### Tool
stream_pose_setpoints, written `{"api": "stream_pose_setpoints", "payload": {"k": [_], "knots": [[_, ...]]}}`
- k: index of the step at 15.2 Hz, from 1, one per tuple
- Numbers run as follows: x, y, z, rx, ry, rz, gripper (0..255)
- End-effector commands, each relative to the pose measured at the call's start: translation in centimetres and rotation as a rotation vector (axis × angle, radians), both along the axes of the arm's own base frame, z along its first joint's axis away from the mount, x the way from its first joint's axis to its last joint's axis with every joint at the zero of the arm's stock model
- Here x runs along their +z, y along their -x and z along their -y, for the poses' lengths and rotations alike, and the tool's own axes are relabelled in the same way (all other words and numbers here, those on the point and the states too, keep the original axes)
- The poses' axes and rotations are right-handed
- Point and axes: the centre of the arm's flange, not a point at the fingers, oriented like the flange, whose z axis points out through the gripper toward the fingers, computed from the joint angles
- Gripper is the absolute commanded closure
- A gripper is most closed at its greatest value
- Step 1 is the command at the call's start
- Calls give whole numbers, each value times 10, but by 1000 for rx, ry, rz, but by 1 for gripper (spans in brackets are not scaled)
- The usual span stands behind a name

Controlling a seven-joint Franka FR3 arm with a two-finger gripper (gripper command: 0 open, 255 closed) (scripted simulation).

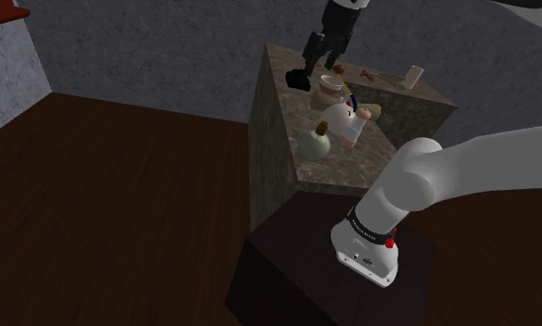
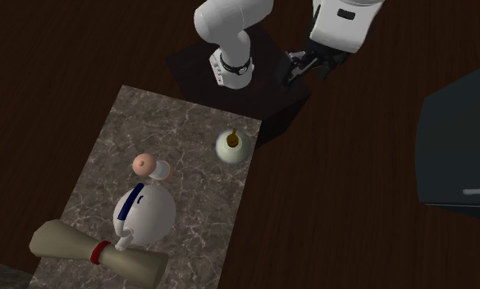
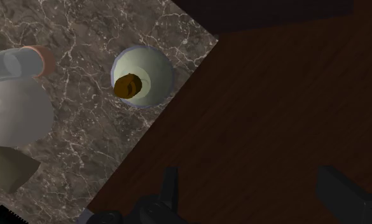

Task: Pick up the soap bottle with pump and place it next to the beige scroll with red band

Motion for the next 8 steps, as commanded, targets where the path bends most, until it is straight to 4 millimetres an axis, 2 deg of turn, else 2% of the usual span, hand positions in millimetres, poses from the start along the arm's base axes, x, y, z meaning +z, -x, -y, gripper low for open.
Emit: {"api": "stream_pose_setpoints", "payload": {"k": [1,8], "knots": [[0,0,0,0,0,0,0],[-67,5,66,-30,-28,-8,0]]}}
